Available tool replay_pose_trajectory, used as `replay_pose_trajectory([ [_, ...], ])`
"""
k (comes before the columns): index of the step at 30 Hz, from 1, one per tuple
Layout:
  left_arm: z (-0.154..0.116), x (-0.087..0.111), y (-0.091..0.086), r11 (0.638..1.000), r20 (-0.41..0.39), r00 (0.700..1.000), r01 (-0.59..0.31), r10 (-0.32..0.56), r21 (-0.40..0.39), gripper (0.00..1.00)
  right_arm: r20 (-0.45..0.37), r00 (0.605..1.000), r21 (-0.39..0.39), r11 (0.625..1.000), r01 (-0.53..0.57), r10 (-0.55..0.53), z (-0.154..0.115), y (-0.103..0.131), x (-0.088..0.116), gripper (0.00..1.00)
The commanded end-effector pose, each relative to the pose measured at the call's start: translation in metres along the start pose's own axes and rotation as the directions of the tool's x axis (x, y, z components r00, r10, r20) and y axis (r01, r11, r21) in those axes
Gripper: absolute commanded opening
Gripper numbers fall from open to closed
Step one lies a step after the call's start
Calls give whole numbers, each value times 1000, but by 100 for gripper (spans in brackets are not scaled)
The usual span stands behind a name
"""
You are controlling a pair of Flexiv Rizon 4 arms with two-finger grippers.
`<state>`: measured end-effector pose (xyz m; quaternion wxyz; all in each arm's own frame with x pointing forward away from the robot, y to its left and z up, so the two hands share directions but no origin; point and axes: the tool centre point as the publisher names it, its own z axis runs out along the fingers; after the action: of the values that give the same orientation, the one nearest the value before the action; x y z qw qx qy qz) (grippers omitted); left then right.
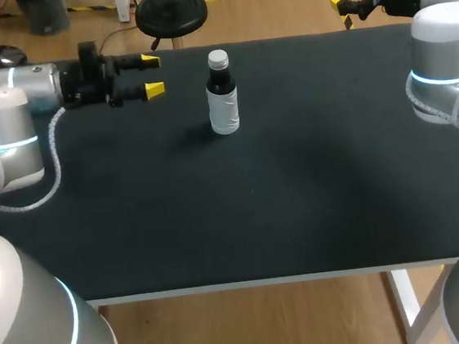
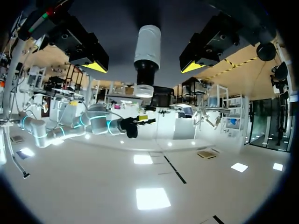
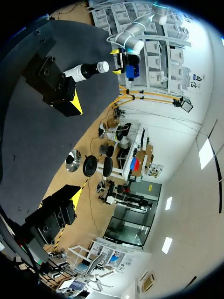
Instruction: Unscrew the bottle cap
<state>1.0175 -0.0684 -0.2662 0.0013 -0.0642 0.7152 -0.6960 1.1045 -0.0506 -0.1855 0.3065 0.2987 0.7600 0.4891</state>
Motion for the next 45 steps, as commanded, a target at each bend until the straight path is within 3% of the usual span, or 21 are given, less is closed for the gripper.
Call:
replay_pose_trajectory([
  [1,12,-8,8,1000,-76,997,-7,7,2,100,0,1000,0,1000,0,0,0,0,0,100],
  [20,59,-7,21,1000,-182,983,-16,14,-8,100,0,1000,0,1000,0,0,0,0,0,100],
  [45,100,-8,20,999,-289,957,-21,28,25,100,0,1000,0,1000,0,0,0,0,0,100],
])
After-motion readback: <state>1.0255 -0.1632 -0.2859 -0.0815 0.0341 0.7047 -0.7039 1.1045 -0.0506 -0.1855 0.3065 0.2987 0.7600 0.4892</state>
